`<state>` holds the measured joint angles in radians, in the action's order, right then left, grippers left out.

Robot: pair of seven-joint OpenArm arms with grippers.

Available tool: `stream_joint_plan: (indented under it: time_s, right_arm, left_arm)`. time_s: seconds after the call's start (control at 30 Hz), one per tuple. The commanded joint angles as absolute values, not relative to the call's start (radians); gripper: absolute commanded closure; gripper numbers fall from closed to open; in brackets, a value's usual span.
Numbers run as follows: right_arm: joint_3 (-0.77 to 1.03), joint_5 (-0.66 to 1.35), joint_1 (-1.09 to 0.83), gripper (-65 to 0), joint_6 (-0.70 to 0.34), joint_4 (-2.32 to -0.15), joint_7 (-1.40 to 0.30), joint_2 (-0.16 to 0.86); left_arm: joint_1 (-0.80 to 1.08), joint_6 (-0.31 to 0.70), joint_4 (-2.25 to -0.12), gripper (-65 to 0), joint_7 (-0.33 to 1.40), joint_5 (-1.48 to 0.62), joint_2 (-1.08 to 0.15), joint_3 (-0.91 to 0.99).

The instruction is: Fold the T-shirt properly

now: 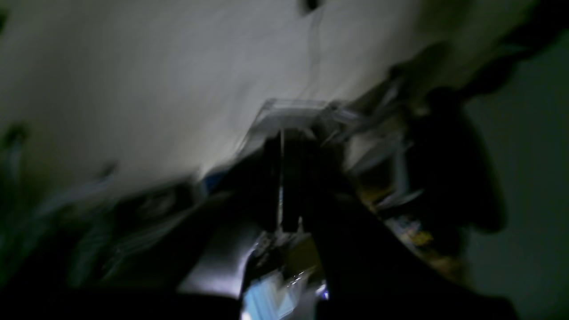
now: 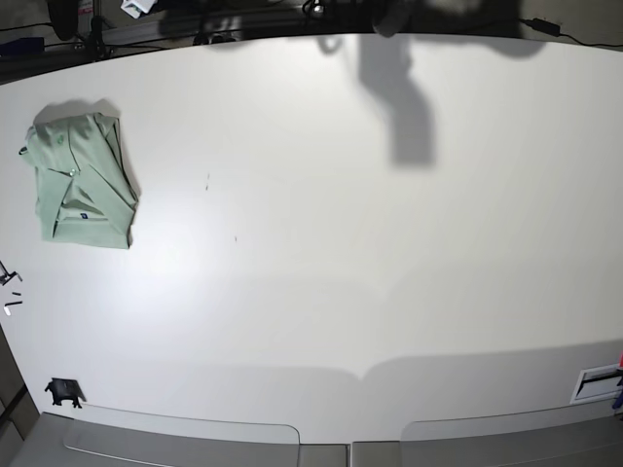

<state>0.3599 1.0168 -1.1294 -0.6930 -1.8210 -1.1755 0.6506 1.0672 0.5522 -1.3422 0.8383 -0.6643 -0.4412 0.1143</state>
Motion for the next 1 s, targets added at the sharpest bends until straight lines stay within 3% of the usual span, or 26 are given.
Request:
stream_joint_plan:
  time_s: [0.0, 0.1, 0.23, 0.43, 0.5, 0.57, 0.73, 0.9, 0.97]
  right_arm:
    - [0.311, 0.971, -1.121, 0.0, -0.698, -1.779, -1.114, 0.686]
    - [0.106, 0.749, -1.034, 0.0, -0.698, -1.596, -0.895, 0.744]
    - [-0.176, 0.465, -0.849, 0.0, -0.698, -1.323, -0.678, 0.739]
    - [-0.546, 0.118, -0.541, 0.0, -0.692, -0.904, -0.352, 0.615]
    - [-0.641, 0.033, -0.447, 0.0, -0.597, -0.772, -0.284, 0.551]
    - [-0.719, 0.014, -0.363, 0.0, -0.503, -0.654, -0.232, 0.484]
    - [-0.800, 0.119, -0.207, 0.0, -0.366, -0.456, -0.213, 0.329]
    - [-0.799, 0.323, -0.106, 0.0, -0.273, -0.392, -0.214, 0.245]
    - [-0.799, 0.406, -0.081, 0.0, -0.221, -0.392, -0.213, 0.227]
  left_arm:
    - [1.051, 0.555, -1.289, 0.0, 0.817, -0.664, -0.446, 0.076]
    - [0.923, 0.556, -1.112, 0.0, 0.702, -0.649, -0.436, -0.060]
    - [0.763, 0.570, -0.934, 0.0, 0.595, -0.499, -0.369, -0.196]
    - [0.573, 0.569, -0.735, 0.0, 0.324, -0.259, -0.250, -0.297]
    - [0.524, 0.568, -0.677, 0.0, 0.257, -0.184, -0.213, -0.296]
    - [0.480, 0.538, -0.623, 0.0, 0.210, -0.115, -0.184, -0.296]
    - [0.408, 0.345, -0.519, 0.0, 0.150, -0.045, -0.163, -0.295]
    - [0.388, 0.178, -0.479, 0.0, 0.110, -0.078, -0.170, -0.294]
    - [0.388, 0.157, -0.478, 0.0, 0.103, -0.138, -0.169, -0.294]
